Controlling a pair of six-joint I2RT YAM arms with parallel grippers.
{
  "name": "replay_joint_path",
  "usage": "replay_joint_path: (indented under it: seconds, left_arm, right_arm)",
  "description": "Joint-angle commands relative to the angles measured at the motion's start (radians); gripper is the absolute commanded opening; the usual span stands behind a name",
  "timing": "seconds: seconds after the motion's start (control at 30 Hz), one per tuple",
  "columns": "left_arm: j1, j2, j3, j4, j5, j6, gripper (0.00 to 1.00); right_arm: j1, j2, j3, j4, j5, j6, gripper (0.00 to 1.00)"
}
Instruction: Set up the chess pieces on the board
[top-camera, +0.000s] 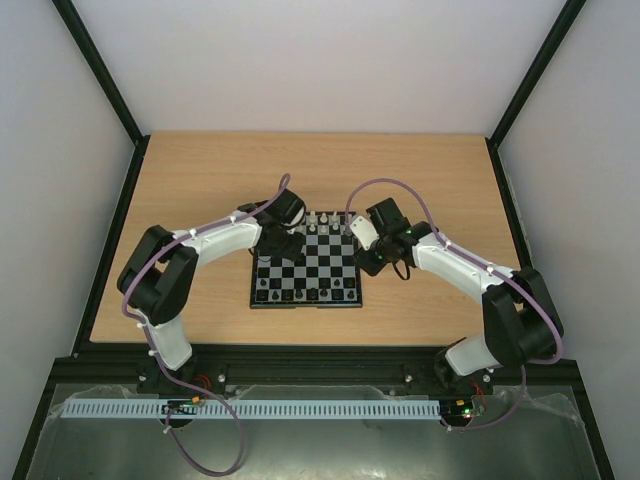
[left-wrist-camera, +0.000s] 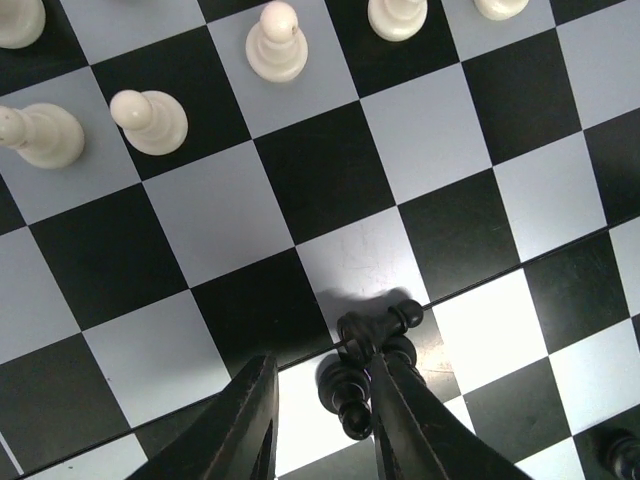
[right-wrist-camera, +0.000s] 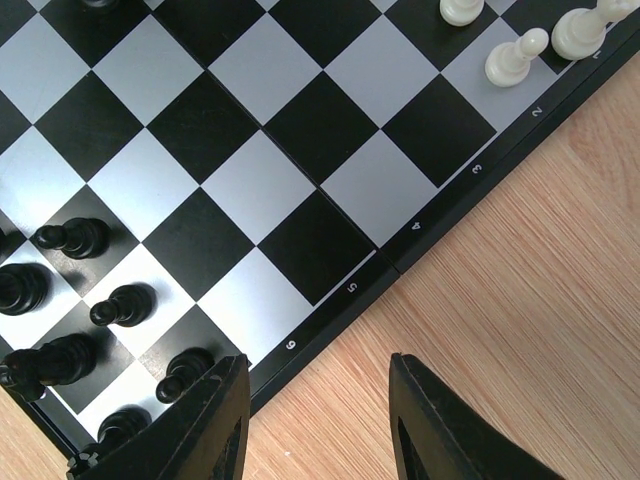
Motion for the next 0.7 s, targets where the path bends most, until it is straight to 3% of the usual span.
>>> replay_joint_path:
  seconds: [0.0, 0.67]
  left_arm:
    - [-0.005, 0.016, 0.013, -0.037, 0.013, 0.019, 0.26]
    - [-0.03, -0.011, -0.034, -0.07, 0.047, 0.036, 0.24]
  right_arm:
    - [0.001, -0.02, -0.013, -0.005, 0.011, -0.016, 0.4]
    - [0.001, -0.006, -0.011, -0.013, 0.012, -0.025, 0.41]
